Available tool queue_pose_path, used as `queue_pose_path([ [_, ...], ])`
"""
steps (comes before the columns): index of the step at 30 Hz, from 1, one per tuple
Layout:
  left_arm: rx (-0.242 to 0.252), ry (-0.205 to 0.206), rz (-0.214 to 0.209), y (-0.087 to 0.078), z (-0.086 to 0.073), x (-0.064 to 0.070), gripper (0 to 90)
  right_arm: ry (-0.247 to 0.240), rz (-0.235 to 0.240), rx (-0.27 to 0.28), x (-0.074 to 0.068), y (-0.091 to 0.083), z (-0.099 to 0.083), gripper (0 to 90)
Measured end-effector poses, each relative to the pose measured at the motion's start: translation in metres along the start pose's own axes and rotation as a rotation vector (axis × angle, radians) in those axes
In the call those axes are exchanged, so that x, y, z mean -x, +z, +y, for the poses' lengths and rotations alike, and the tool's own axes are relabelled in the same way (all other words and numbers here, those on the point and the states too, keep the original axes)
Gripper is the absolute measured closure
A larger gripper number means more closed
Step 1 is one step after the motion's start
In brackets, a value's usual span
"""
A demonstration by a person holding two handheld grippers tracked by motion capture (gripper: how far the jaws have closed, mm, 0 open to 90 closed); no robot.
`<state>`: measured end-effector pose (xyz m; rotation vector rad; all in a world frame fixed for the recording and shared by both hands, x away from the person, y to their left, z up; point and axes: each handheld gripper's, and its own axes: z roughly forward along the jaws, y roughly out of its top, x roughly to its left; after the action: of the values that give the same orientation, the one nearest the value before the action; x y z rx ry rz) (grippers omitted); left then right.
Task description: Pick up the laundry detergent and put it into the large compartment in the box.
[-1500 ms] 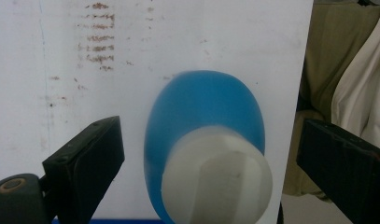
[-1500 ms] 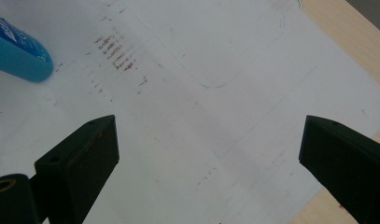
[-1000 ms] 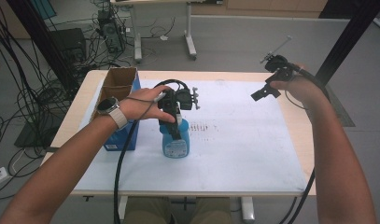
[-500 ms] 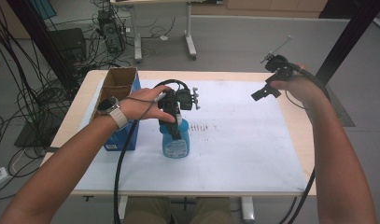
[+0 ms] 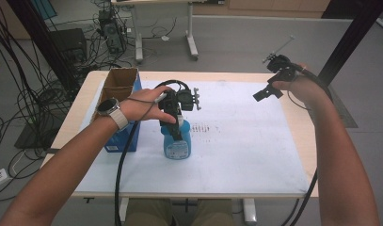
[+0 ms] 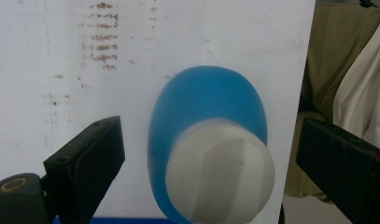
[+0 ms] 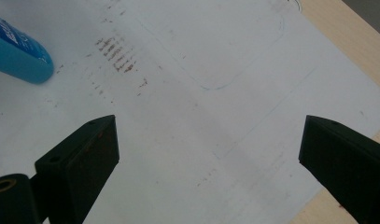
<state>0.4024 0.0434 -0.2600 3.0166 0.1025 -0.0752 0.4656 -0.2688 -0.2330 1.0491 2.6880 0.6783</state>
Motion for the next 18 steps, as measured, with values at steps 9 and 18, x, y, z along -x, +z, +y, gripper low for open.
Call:
queue_pose_path([
  [9, 0.0, 0.0, 0.002, 0.0002, 0.0002, 0.0003, 8.4, -0.003, 0.0, 0.0, -0.0002, 0.0, 0.0006, 4.9],
  [18, -0.005, 0.004, 0.002, 0.0005, 0.0013, 0.0011, 8.8, -0.003, 0.001, 0.003, -0.0002, -0.0007, 0.0012, 4.9],
])
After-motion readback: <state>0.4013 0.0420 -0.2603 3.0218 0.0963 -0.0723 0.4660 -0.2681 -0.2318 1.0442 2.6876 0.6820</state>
